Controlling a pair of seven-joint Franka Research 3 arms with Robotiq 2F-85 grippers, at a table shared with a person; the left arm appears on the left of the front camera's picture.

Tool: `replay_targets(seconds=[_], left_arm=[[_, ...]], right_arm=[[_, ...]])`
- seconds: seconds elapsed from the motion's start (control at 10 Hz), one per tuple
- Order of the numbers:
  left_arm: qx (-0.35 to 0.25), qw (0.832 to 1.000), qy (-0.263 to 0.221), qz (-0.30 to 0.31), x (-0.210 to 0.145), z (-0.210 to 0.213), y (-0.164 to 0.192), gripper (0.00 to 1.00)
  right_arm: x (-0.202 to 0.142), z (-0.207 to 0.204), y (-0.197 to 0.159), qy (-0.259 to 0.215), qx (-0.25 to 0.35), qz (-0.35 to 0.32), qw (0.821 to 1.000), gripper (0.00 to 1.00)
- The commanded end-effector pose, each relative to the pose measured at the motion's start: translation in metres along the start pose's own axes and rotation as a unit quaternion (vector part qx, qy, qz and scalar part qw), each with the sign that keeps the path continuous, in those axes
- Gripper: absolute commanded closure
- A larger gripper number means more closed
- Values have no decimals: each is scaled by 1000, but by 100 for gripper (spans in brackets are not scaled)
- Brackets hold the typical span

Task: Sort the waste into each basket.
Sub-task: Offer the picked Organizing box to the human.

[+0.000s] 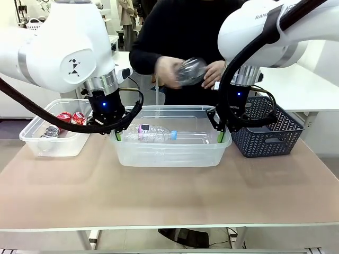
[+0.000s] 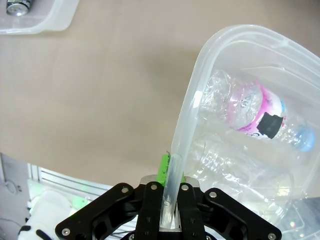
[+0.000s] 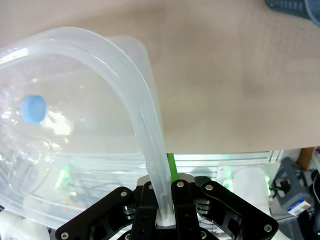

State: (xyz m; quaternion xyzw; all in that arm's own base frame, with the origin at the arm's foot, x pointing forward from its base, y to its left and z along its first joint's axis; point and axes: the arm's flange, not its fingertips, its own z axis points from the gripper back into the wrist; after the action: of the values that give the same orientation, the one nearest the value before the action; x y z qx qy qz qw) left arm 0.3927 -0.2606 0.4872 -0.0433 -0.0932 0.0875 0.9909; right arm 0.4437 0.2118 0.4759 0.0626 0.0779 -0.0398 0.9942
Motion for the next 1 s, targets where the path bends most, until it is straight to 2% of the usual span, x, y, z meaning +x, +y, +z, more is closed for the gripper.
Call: replay_targets(seconds=[0.0,0.9], left_arm=[[1,1000,-3,9,3,-1,5,96],[1,1000,-3,9,3,-1,5,96]], right_arm=[[-2,4,2,0,2,0,1000,97],[-2,4,2,0,2,0,1000,97]])
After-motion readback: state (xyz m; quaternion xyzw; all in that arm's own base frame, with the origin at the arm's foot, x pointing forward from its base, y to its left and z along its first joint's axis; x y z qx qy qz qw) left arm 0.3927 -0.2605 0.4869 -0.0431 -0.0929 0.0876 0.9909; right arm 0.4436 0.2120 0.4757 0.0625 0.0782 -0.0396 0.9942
